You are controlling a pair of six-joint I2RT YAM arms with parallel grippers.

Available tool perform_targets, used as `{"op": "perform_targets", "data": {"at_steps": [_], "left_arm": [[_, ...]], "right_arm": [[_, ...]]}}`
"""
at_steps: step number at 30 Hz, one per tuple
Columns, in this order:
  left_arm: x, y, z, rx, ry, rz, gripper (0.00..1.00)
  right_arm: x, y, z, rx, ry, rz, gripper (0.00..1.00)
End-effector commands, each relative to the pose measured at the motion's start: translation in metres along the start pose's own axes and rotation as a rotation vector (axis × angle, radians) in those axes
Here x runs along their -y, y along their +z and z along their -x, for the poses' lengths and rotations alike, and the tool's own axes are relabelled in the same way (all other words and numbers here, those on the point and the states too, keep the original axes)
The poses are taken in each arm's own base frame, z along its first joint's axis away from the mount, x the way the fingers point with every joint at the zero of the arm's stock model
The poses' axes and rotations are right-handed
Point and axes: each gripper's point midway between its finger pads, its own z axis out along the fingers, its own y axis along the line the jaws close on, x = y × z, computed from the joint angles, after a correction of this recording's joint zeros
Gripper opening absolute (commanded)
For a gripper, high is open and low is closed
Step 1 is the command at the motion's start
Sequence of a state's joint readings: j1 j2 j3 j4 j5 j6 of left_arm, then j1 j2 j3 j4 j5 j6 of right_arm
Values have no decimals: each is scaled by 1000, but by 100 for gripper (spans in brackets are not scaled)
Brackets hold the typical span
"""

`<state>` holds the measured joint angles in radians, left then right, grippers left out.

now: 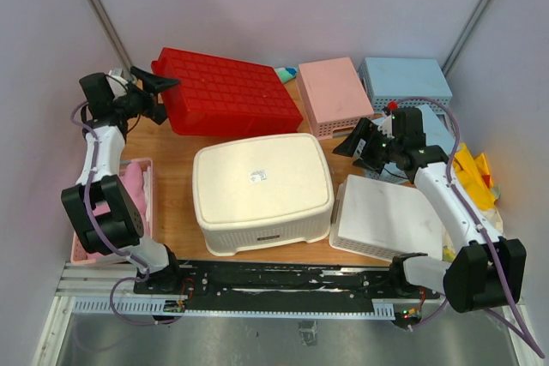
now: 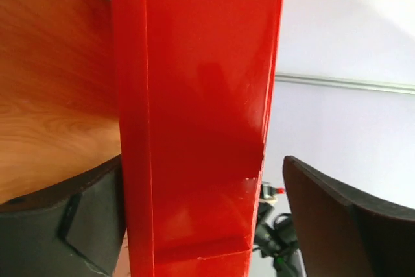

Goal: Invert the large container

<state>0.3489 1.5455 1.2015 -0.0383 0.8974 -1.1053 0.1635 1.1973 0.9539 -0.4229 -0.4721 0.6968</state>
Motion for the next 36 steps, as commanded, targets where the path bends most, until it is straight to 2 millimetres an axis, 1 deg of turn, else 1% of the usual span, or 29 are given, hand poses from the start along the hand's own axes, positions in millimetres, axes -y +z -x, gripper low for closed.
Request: {"op": "perform_targets", "data": {"at_steps": [1, 5, 8, 13, 15, 17, 22, 26, 28, 30, 33, 34, 36], "left_arm": [[-12, -17, 15, 62, 75, 150, 98], [-21, -27, 30, 132, 128, 282, 99], [-21, -41, 39, 183, 205, 375, 99], [-6, -73, 55, 313, 349, 499, 99], [0, -82, 58, 345, 397, 521, 99], [5, -86, 58, 353, 426, 521, 99], [8, -89, 59, 355, 443, 534, 99], [21, -98, 61, 393, 492, 534, 99], [34, -98, 57, 390, 554, 520, 99], [50, -87, 40, 361, 649, 501, 99], [79, -68, -2, 308, 794, 415, 99], [89, -62, -16, 308, 838, 381, 99], [104, -51, -49, 286, 915, 308, 99]], "right_arm": [[2, -1, 5, 10, 9, 7, 81], [2, -4, 8, 26, -4, -4, 82], [2, -7, 12, 41, -21, -18, 83], [3, -15, 23, 78, -65, -58, 85], [4, -19, 28, 94, -80, -79, 86], [3, -23, 32, 114, -95, -92, 86], [2, -31, 38, 158, -117, -104, 87], [5, -39, 41, 197, -138, -126, 87], [6, -44, 44, 222, -158, -141, 87], [5, -51, 50, 254, -182, -159, 87], [5, -68, 67, 326, -208, -219, 87], [3, -77, 75, 363, -215, -241, 87], [-1, -97, 90, 450, -228, -276, 87]]}}
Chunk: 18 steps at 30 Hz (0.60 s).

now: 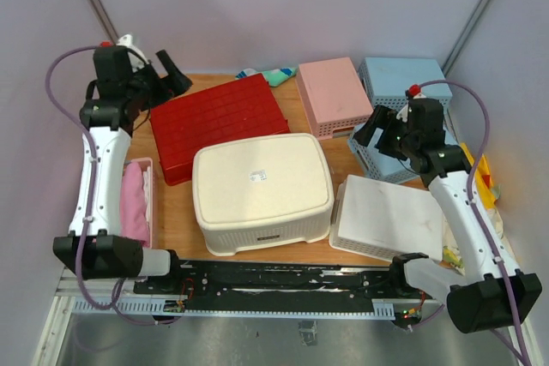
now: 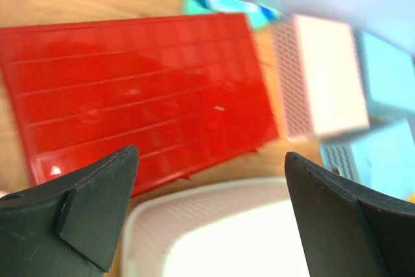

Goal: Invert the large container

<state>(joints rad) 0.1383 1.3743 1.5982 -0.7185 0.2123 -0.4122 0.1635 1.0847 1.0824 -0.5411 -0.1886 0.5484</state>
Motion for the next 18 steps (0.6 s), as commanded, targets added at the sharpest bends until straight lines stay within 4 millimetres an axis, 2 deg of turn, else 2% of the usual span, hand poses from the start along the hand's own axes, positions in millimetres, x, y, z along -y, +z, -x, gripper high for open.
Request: {"op": "perform_targets", "data": {"at_steps": [1, 4, 7, 9, 12, 18], "left_arm": [[75, -36, -7, 130, 207, -173, 99], [100, -43, -43, 81, 283, -278, 99], [99, -49, -78, 61, 320, -355, 99], [94, -56, -91, 92, 320, -395, 99], [86, -73, -99, 164, 322, -430, 99], [72, -99, -94, 289, 319, -412, 99]], "right_arm": [[11, -42, 60, 240, -48, -124, 87], [7, -72, 92, 398, -103, -141, 87], [11, -103, 122, 552, -134, -208, 88], [15, -122, 138, 630, -145, -263, 89], [23, -137, 149, 671, -165, -334, 89], [41, -145, 145, 678, -194, -434, 89]]}}
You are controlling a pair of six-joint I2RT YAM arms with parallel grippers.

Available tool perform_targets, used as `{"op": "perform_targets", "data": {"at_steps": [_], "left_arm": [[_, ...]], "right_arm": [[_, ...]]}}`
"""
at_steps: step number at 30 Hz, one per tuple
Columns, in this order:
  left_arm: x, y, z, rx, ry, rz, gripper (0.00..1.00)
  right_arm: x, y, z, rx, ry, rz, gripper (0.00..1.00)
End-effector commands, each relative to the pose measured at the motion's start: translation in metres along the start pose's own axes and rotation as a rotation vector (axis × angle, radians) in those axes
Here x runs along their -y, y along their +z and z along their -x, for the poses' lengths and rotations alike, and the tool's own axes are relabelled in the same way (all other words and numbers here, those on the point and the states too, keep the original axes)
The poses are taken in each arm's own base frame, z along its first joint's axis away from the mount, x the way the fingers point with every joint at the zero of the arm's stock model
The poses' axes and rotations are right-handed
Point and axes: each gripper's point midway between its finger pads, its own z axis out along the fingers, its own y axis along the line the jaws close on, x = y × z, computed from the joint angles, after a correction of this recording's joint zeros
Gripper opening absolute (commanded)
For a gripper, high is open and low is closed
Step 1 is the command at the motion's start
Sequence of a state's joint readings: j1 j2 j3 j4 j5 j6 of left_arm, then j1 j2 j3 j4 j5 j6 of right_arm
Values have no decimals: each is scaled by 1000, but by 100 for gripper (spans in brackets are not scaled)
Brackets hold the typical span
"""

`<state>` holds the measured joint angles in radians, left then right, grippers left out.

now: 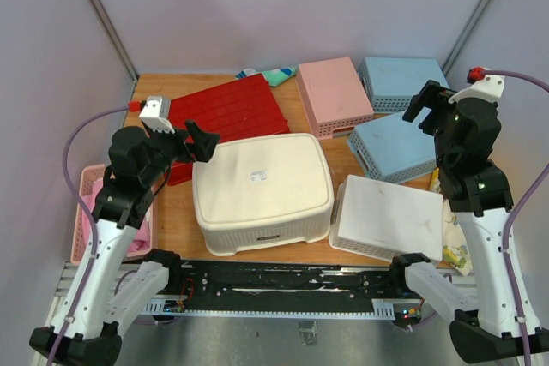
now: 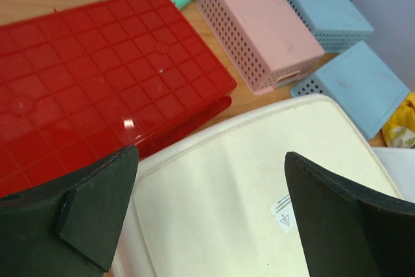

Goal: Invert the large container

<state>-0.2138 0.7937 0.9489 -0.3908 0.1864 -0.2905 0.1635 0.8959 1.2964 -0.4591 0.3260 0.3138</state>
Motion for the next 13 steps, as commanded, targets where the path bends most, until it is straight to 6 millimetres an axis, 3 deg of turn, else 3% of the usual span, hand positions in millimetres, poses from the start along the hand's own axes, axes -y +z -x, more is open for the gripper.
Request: {"op": "perform_targets", "data": {"at_steps": [1, 7, 13], "left_arm": [[8, -19, 39, 194, 60, -13, 99], [0, -19, 30, 190, 45, 18, 99], [0, -19, 33, 212, 38, 18, 99]], "right_arm": [[30, -2, 5, 36, -59, -130, 89], [33, -6, -5, 33, -52, -131, 89], [30, -1, -8, 3, -58, -128, 89]]}}
